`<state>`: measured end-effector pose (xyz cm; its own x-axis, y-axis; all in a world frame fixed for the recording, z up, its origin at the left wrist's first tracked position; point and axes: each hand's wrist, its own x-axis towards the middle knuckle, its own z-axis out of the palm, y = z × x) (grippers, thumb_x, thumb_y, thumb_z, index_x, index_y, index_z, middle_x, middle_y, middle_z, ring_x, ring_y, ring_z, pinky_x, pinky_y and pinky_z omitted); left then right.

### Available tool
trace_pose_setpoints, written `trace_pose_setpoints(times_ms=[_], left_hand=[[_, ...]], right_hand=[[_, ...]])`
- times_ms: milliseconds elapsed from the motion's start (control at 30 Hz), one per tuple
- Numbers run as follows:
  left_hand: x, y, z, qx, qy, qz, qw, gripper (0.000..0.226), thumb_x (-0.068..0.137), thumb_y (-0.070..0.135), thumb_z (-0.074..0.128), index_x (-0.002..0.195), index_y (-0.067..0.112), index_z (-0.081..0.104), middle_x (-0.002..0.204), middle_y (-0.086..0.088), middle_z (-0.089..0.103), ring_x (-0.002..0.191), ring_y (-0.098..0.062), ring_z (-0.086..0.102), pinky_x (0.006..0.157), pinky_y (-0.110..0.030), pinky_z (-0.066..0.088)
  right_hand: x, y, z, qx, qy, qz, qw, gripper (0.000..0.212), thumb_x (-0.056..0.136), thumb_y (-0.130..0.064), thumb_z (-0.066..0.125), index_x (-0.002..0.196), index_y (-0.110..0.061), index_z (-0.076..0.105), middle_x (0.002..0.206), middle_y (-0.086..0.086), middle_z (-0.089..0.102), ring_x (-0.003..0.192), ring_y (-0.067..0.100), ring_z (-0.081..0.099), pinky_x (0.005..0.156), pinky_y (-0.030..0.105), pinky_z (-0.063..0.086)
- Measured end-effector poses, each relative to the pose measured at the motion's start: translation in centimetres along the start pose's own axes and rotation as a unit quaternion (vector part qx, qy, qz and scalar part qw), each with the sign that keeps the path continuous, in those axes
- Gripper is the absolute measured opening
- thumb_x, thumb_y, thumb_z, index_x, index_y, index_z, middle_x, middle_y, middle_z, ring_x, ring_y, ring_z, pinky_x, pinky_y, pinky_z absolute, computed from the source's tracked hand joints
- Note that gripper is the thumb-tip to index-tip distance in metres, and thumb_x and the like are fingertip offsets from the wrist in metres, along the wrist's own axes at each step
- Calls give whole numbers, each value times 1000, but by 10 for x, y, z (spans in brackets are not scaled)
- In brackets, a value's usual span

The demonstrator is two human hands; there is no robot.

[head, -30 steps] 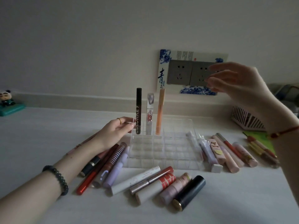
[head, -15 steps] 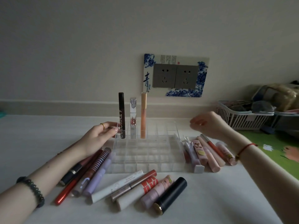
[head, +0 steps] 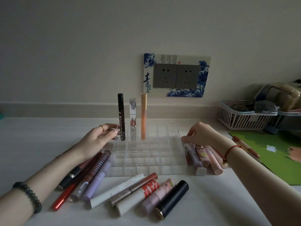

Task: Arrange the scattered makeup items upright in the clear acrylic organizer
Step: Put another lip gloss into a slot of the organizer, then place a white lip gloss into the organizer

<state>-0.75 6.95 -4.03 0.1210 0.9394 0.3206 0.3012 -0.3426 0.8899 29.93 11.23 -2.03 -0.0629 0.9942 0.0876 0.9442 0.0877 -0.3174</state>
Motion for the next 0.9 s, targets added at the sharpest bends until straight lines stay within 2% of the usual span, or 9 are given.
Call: trace_pose_setpoints(times_ms=[100, 200, 267, 333, 467, 567, 700, 800, 900], left_hand=[[0, 1, 1, -6, 6, -1, 1000, 18, 89, 10, 46, 94, 22, 58, 75, 14, 72, 73, 12, 61, 66, 0, 42], [0, 1, 1, -5, 8, 0, 1000, 17, 89, 10, 46, 100, 17, 57, 91, 7, 65, 73, 13, 61, 66, 0, 42], [1, 0, 1, -5, 6, 1, 1000, 18, 89, 10, 46, 102, 15, 57, 93, 6, 64, 74, 13, 61, 67, -1, 42], [0, -1, 1, -7, 4, 1, 1000, 17, 89, 11, 47, 99, 18, 58, 89, 9, 66, 74, 12, 62, 67, -1, 42], [1, -2, 0, 1, 1, 1, 1000, 17, 89, 13, 47, 100, 20, 59, 87, 10, 68, 76, 10, 62, 68, -2, 43], [1, -2, -1, -2, 4, 3, 1000, 17, 89, 13, 48, 96, 23, 59, 75, 18, 71, 75, 11, 62, 67, -1, 43], [2, -2, -2, -1, 3, 3, 1000, 17, 89, 13, 48, 95, 25, 58, 78, 14, 71, 74, 11, 62, 64, -2, 43], [2, -2, -4, -4, -5, 3, 1000, 17, 88, 13, 50, 95, 26, 59, 77, 27, 70, 77, 10, 62, 65, -2, 43], [3, 1, -7, -33, 23, 1, 999, 18, 88, 15, 50, 102, 20, 60, 90, 11, 70, 85, 0, 61, 63, -7, 49]], right_hand=[[0, -2, -2, 13, 5, -14, 1000, 28, 77, -36, 64, 86, -10, 70, 84, 3, 68, 76, 19, 60, 70, 27, 49], [-1, -2, -4, 26, 16, -30, 999, 24, 79, -32, 63, 86, -9, 69, 77, 1, 62, 63, 12, 55, 56, 16, 44], [-1, -2, -4, 26, 15, -38, 999, 24, 79, -31, 63, 86, -8, 69, 75, 0, 61, 59, 10, 52, 50, 12, 38], [0, 0, -3, 25, 5, -49, 998, 24, 80, -31, 62, 86, -9, 68, 76, 1, 61, 65, 12, 54, 51, 13, 38], [0, 3, -13, 63, 13, -83, 995, 20, 82, -29, 60, 82, -9, 66, 74, -2, 63, 66, 10, 55, 64, 20, 44], [-5, 4, -29, 117, 30, -110, 987, 13, 84, -24, 56, 82, -13, 62, 75, -5, 64, 68, 8, 60, 60, 14, 46], [-17, 4, -46, 208, 18, -132, 969, 11, 85, -17, 53, 75, -15, 57, 79, 1, 67, 72, 14, 66, 65, 24, 57], [-26, 0, -59, 214, 50, -143, 965, 10, 85, -15, 53, 75, -14, 57, 77, 4, 66, 67, 18, 67, 61, 28, 58], [-35, -13, -75, 194, 110, -165, 961, 11, 84, -18, 53, 73, -18, 55, 73, 3, 65, 56, 10, 65, 56, 26, 57]])
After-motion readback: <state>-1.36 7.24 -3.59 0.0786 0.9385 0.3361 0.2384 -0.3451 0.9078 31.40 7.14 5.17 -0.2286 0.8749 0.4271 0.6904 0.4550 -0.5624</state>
